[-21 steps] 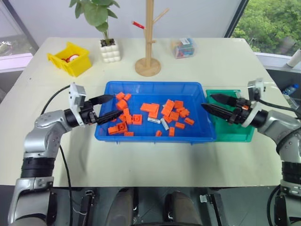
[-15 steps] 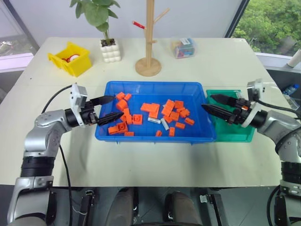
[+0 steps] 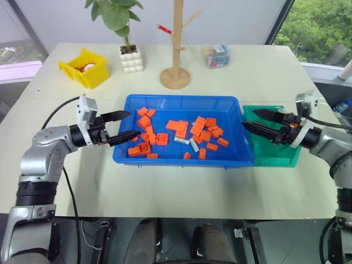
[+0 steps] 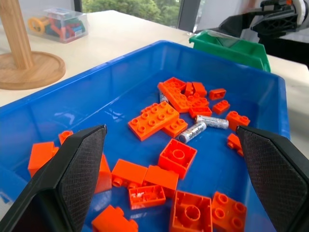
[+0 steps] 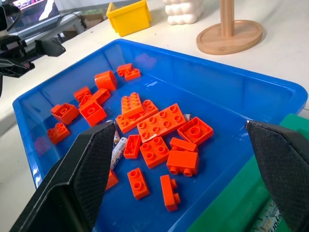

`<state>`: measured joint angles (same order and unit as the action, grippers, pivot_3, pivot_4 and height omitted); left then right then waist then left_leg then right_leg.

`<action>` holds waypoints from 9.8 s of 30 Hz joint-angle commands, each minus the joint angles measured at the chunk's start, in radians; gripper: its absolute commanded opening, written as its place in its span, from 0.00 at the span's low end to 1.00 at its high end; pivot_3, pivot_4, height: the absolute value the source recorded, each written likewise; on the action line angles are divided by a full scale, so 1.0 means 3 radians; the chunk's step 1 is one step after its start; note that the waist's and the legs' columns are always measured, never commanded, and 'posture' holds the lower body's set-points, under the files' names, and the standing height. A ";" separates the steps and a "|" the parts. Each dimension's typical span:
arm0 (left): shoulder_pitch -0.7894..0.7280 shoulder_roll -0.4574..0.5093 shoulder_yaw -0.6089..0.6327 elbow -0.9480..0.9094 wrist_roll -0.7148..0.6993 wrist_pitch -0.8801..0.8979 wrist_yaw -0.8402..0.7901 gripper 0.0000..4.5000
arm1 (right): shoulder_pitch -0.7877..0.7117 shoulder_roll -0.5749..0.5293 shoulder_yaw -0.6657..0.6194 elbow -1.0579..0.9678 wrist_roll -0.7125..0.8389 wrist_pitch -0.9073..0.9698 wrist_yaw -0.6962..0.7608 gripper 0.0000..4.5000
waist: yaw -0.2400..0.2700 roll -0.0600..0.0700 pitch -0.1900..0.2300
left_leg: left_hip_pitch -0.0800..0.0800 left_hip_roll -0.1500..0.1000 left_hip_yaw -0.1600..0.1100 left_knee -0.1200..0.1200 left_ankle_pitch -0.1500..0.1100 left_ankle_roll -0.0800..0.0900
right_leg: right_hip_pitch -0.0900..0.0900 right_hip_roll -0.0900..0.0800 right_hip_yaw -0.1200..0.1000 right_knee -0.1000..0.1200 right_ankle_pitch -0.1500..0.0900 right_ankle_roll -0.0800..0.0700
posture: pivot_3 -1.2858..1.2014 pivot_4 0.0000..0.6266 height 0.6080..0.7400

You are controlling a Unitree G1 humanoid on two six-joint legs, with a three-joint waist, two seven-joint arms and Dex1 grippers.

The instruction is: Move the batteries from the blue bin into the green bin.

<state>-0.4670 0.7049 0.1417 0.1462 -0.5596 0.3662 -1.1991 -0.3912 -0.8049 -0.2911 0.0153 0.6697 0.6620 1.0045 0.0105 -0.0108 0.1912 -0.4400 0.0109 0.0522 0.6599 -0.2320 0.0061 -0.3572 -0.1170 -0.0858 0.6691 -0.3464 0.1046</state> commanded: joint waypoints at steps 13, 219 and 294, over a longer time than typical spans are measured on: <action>-0.0087 0.0185 0.0196 -0.0046 -0.0076 0.0000 -0.0076 1.00 | -0.0015 -0.0499 -0.0247 0.0368 -0.0213 -0.0266 0.0205 0.98 | -0.0006 0.0000 0.0000 | -0.0001 0.0001 0.0001 0.0001 -0.0001 0.0002 | 0.0000 0.0001 0.0000 0.0000 0.0000 0.0000 | 0.52 0.24 1.00; -0.0363 -0.0418 -0.0234 -0.0131 0.0276 -0.0418 0.0043 1.00 | -0.0780 0.1218 0.0847 -0.1438 -0.0125 0.2499 -0.1518 0.98 | -0.0017 -0.0001 0.0002 | -0.0012 -0.0005 -0.0002 0.0010 -0.0001 0.0002 | -0.0024 -0.0003 0.0006 0.0038 0.0000 0.0000 | 0.52 0.24 1.00; -0.0852 -0.0576 -0.0495 0.0099 0.0199 -0.0396 -0.0332 1.00 | -0.1008 -0.0509 0.0748 -0.0625 -0.1305 0.1172 -0.0589 0.01 | 0.0001 -0.0002 0.0002 | -0.0014 -0.0005 0.0003 0.0008 -0.0002 0.0003 | -0.0027 -0.0003 0.0005 0.0036 0.0000 0.0000 | 0.52 0.24 1.00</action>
<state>-0.6935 0.5350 -0.0133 0.1648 -0.5072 0.2698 -1.2864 -0.6988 -0.9282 0.0095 -0.1201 0.2649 1.0045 0.8405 0.0109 -0.0116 0.1918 -0.4439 0.0095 0.0533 0.6625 -0.2325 0.0070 -0.3649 -0.1180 -0.0842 0.6798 -0.3464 0.1047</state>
